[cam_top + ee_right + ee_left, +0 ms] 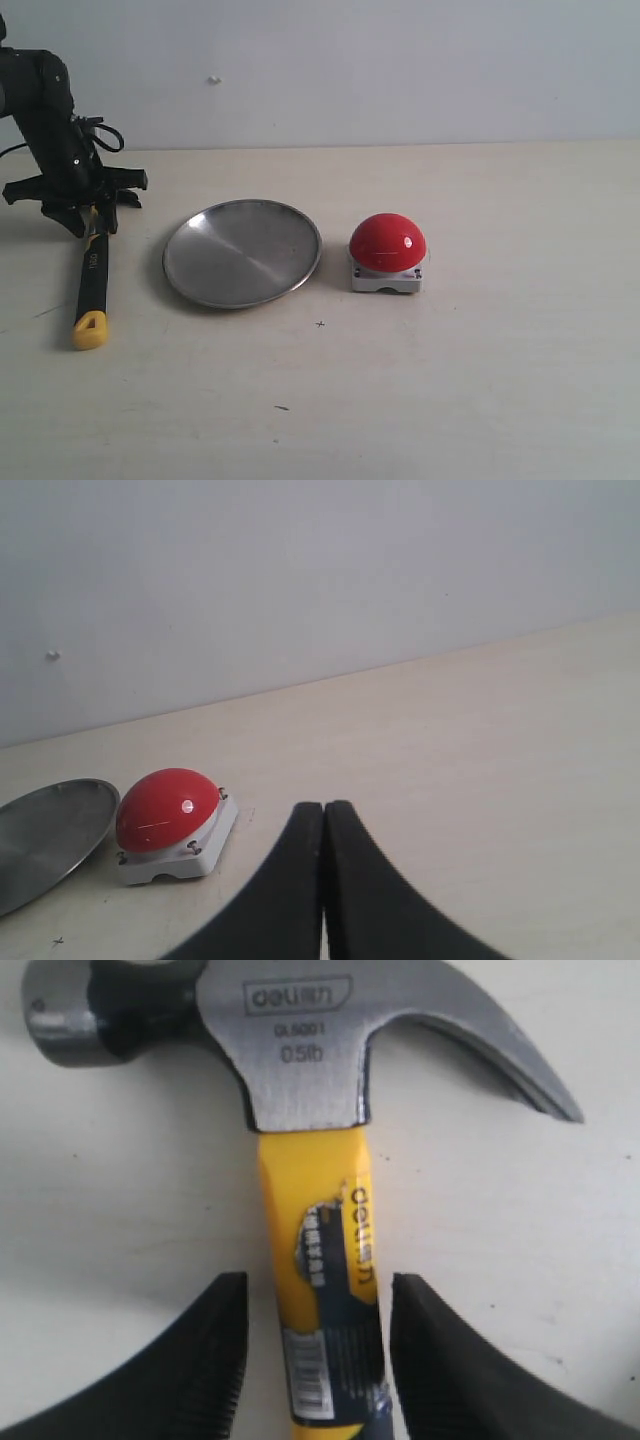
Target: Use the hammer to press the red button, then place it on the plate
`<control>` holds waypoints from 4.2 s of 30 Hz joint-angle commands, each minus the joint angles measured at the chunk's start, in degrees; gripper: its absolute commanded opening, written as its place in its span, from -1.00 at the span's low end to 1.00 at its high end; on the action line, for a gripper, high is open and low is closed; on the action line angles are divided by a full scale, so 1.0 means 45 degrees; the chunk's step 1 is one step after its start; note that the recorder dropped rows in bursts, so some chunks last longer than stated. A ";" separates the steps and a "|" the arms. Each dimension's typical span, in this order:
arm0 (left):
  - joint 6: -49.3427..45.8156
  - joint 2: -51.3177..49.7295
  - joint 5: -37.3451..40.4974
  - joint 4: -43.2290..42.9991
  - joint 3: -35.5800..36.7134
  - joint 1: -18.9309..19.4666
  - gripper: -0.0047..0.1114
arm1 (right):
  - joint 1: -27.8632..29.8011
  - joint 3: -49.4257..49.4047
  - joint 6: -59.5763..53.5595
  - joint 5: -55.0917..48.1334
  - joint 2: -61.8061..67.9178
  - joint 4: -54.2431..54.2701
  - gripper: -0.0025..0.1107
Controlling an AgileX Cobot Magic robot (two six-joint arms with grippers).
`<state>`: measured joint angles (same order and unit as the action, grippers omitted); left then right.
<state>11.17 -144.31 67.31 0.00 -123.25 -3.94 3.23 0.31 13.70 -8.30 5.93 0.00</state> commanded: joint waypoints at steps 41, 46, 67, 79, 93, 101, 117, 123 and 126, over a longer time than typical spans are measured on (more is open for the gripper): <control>0.0422 -0.0323 -0.1510 0.0155 -0.0141 -0.0042 -0.92 | 0.0062 -0.0069 -0.0036 -0.0026 -0.0060 0.0000 -0.96; 0.0247 -0.0097 -0.2490 0.0081 -0.0141 -0.0422 -0.92 | 0.0062 -0.0069 -0.0036 -0.0026 -0.0060 0.0000 -0.96; 0.2010 0.4152 -0.5553 -0.2284 0.3426 -0.1788 -0.92 | 0.0062 -0.0069 -0.0036 -0.0026 -0.0060 0.0000 -0.96; 0.4014 1.0671 -1.4634 -0.3923 1.2472 -0.1788 -0.92 | 0.0062 -0.0069 -0.0036 -0.0026 -0.0060 0.0000 -0.96; 0.4771 1.8587 -1.9965 -0.2078 1.9554 -0.1818 -0.92 | 0.0062 -0.0069 -0.0036 0.0642 -0.0060 0.0000 -0.96; 0.6215 1.9883 -2.0604 -0.2599 2.0377 -0.1818 -0.92 | 0.0062 -0.0069 -0.0036 0.2042 -0.0060 0.0000 -0.96; 0.4200 1.5852 -2.2019 -0.0706 1.9676 -0.4229 -0.92 | -0.3561 0.0793 0.2969 0.2505 -0.0060 0.3920 -0.96; 0.4057 1.5452 -2.1823 -0.0706 1.9034 -0.4229 -0.92 | -0.5417 0.1862 0.2969 0.3301 0.1193 0.2483 -0.96; 0.3900 1.5452 -2.1579 -0.0706 1.8682 -0.4229 -0.92 | -0.6368 0.2590 0.2992 0.3812 0.2433 0.1235 -0.96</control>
<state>29.75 -75.31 -26.15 -3.90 -36.95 -22.56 -22.22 9.10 27.74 6.09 12.73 10.83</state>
